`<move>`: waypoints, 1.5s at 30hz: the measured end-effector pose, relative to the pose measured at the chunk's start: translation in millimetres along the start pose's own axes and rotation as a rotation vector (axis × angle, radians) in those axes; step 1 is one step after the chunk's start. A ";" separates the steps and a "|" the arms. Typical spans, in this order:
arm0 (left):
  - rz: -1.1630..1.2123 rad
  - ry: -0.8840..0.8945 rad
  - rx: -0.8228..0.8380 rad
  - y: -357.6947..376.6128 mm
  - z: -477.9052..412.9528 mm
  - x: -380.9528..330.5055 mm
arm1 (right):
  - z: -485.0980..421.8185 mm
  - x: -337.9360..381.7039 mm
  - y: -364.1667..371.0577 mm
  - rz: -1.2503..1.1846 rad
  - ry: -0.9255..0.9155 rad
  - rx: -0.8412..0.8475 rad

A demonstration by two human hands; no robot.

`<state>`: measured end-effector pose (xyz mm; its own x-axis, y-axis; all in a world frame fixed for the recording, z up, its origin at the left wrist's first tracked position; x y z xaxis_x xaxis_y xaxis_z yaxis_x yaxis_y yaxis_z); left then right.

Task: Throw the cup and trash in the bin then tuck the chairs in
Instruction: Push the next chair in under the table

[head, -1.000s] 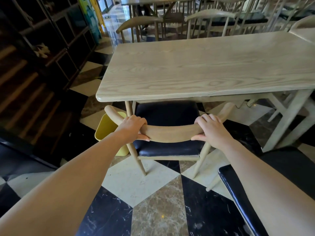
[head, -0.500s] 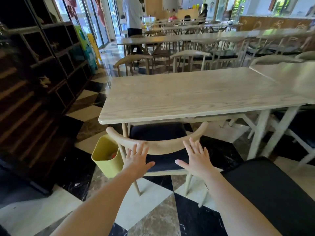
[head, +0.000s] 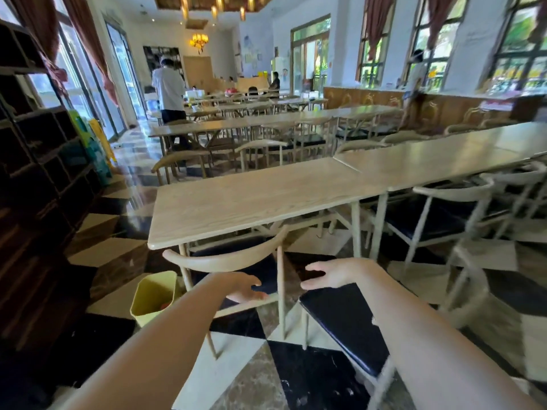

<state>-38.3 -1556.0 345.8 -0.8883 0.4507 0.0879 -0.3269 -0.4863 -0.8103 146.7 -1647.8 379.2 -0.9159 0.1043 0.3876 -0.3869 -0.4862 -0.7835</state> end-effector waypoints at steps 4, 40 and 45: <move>-0.043 0.087 -0.085 -23.6 55.6 -46.7 | 85.6 -13.0 -9.2 0.019 0.075 -0.002; 0.033 0.280 -0.270 30.9 10.2 -468.2 | 241.1 -394.4 24.7 0.133 -0.094 -0.214; 0.039 0.177 -0.301 45.4 -49.3 -483.7 | 180.4 -443.2 26.7 0.165 -0.193 -0.253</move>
<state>392.5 -1759.2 237.9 -0.8199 0.5718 -0.0272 -0.1604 -0.2750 -0.9480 561.5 -1863.4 274.1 -0.9407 -0.1351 0.3111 -0.2713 -0.2505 -0.9293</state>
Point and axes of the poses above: each hand's wrist, its own z-axis away from the middle knuckle, its own y-axis out of the palm, x = y × z, the point moved 7 cm from there along -z, towards the middle knuckle, and after that the axes turned 13 degrees about -y, right-handed, at the moved point
